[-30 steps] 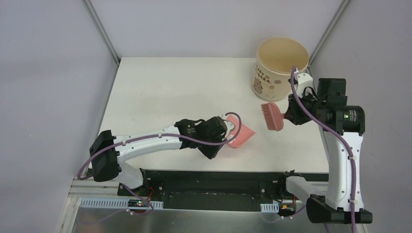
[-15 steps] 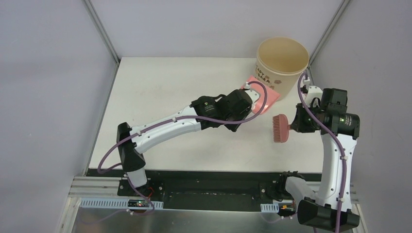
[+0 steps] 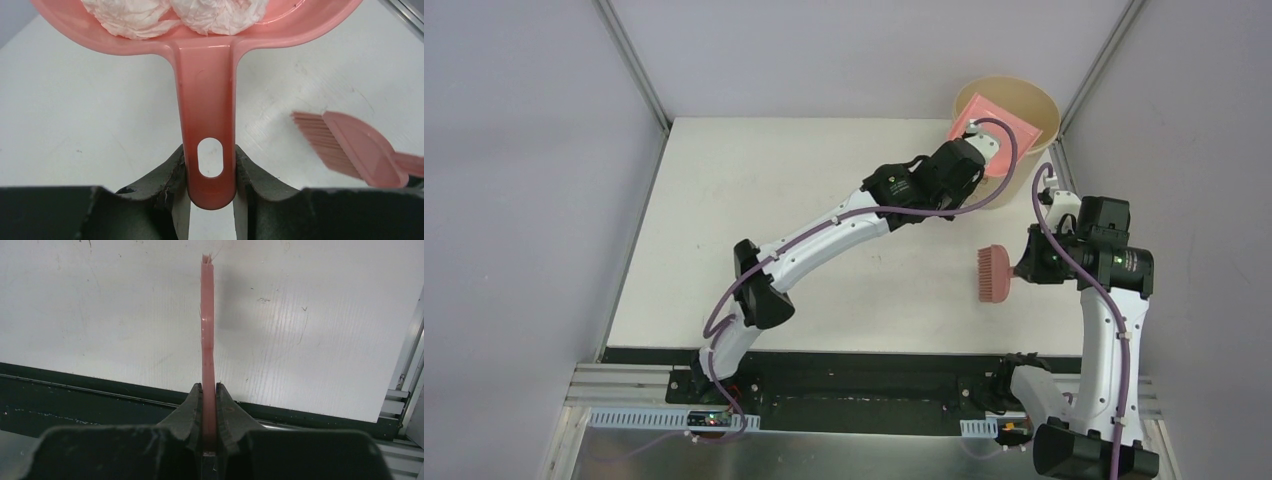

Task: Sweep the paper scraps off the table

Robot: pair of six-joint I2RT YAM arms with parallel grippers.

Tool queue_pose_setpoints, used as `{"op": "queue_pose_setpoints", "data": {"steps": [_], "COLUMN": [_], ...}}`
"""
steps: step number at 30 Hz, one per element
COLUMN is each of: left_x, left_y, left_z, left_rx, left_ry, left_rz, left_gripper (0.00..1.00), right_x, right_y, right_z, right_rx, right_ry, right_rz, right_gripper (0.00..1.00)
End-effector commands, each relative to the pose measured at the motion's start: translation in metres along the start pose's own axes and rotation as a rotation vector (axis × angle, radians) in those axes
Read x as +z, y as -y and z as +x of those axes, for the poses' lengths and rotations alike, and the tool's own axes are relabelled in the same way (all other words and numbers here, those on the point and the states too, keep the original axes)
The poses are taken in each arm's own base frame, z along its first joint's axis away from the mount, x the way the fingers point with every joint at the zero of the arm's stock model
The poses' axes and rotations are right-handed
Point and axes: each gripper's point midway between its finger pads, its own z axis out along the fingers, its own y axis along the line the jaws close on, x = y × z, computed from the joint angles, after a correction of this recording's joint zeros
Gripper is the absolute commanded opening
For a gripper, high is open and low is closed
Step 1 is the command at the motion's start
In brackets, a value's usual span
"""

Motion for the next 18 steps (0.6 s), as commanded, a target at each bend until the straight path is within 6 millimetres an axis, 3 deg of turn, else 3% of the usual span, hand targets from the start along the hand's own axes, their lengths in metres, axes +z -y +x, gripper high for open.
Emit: {"op": "queue_pose_setpoints", "data": {"steps": [1, 11, 18], "left_x": [0.01, 0.041, 0.059], "left_y": [-0.012, -0.038, -0.055], "left_z": [-0.052, -0.103, -0.123], "left_rx": [0.002, 0.091, 0.233], "left_ry": [0.168, 0.392, 0.477], "left_rz": [-0.058, -0.226, -0.362], "left_gripper": [0.0, 0.0, 0.0], "right_x": [0.002, -0.001, -0.001], "right_y": [-0.003, -0.003, -0.005], "right_z": [-0.016, -0.015, -0.016], "right_rx": [0.006, -0.031, -0.029], "right_ry": [0.071, 0.102, 0.109], "right_rz": [-0.024, -0.015, -0.026], "right_gripper": [0.0, 0.0, 0.0]}}
